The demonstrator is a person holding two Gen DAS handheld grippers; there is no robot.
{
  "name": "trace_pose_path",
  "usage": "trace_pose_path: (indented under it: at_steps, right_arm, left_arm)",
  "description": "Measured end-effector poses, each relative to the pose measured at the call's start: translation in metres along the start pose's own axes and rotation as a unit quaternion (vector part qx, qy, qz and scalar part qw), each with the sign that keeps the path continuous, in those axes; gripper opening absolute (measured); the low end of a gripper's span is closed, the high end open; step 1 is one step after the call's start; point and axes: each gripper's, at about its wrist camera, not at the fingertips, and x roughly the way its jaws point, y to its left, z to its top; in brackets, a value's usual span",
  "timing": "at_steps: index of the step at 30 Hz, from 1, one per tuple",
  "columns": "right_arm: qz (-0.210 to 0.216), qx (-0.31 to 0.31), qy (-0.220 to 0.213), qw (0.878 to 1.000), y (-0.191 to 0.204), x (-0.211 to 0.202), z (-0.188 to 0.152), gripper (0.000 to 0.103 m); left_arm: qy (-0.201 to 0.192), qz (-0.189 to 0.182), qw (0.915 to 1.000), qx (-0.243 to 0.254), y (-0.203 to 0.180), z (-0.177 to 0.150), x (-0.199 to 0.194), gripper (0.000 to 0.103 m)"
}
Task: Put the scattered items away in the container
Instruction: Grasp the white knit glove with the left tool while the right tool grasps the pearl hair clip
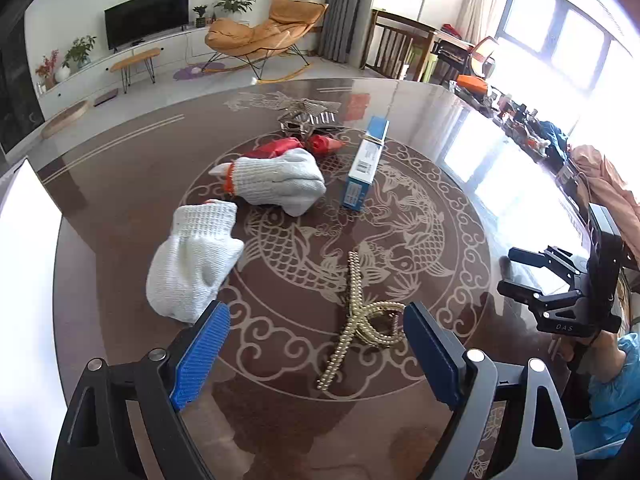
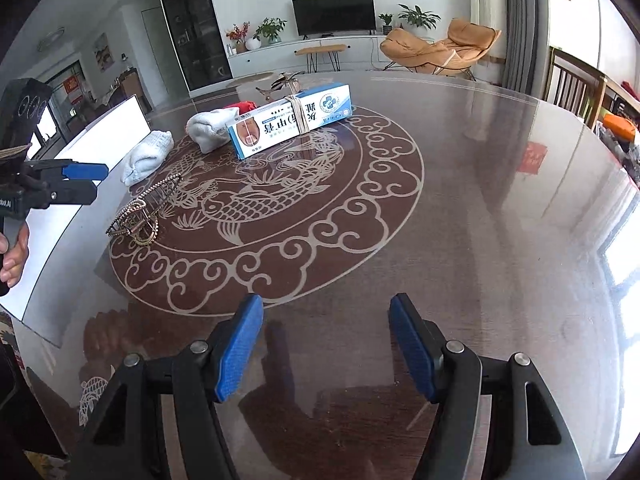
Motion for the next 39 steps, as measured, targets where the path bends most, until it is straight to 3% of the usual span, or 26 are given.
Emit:
trace_pose_path:
  at_steps: [4, 7, 13, 16, 21, 22, 23, 24, 25, 29, 32, 33, 35, 39]
  right_arm:
    - [-0.034, -0.028, 0.009, 0.999, 0.012, 0.004, 0.000, 0.068]
    - [-0.033, -0.030, 0.010, 0.999, 0.013, 0.004, -0.001, 0.069]
    - [-0.028, -0.026, 0.009, 0.999, 0.010, 0.003, -0.001, 0.069]
    - [-0.035, -0.032, 0.010, 0.999, 0.013, 0.003, -0.001, 0.069]
    - [-0.032, -0.031, 0.011, 0.999, 0.012, 0.003, -0.001, 0.070]
    - [-0.032, -0.031, 0.011, 0.999, 0.013, 0.003, -0.002, 0.070]
    - [-0.032, -0.032, 0.011, 0.999, 0.013, 0.003, -0.002, 0.071]
    - [-0.032, -0.032, 0.011, 0.999, 0.013, 0.003, -0.002, 0.071]
    - [-0.031, -0.031, 0.011, 0.999, 0.013, 0.003, -0.002, 0.071]
    - [-0.020, -0.039, 0.011, 0.999, 0.017, 0.003, -0.002, 0.071]
    - [0.107, -0.043, 0.002, 0.993, 0.043, 0.005, 0.004, 0.070]
    - [0.127, -0.059, 0.002, 0.990, 0.059, 0.009, 0.008, 0.070]
    - [0.152, -0.109, 0.011, 0.982, 0.096, 0.024, 0.021, 0.070]
    - [0.147, -0.211, 0.003, 0.966, 0.148, 0.048, 0.043, 0.070]
  left_arm:
    - [-0.006, 0.067, 0.9974, -0.023, 0.035, 0.009, 0.010, 0.089]
    - [-0.001, 0.060, 0.9980, -0.018, 0.039, 0.018, 0.034, 0.089]
    - [0.039, 0.079, 0.9960, 0.012, 0.032, 0.027, 0.093, 0.089]
    - [0.036, 0.097, 0.9946, 0.013, 0.033, 0.025, 0.103, 0.103]
    - [0.008, 0.092, 0.9957, -0.011, 0.037, 0.021, 0.101, 0.103]
    - [-0.001, 0.093, 0.9956, -0.010, 0.036, 0.019, 0.098, 0.095]
    - [-0.012, 0.097, 0.9951, -0.012, 0.036, 0.016, 0.094, 0.075]
    - [-0.020, 0.105, 0.9941, -0.019, 0.038, 0.014, 0.089, 0.063]
    - [-0.025, 0.117, 0.9924, -0.028, 0.041, 0.012, 0.084, 0.039]
    - [-0.039, 0.153, 0.9855, -0.062, 0.046, -0.015, 0.067, 0.037]
    - [-0.044, 0.152, 0.9843, -0.079, 0.045, -0.031, 0.057, 0.036]
    - [-0.043, 0.151, 0.9840, -0.084, 0.044, -0.035, 0.055, 0.036]
    - [-0.042, 0.153, 0.9834, -0.087, 0.043, -0.039, 0.053, 0.037]
    - [-0.041, 0.154, 0.9832, -0.090, 0.044, -0.041, 0.053, 0.039]
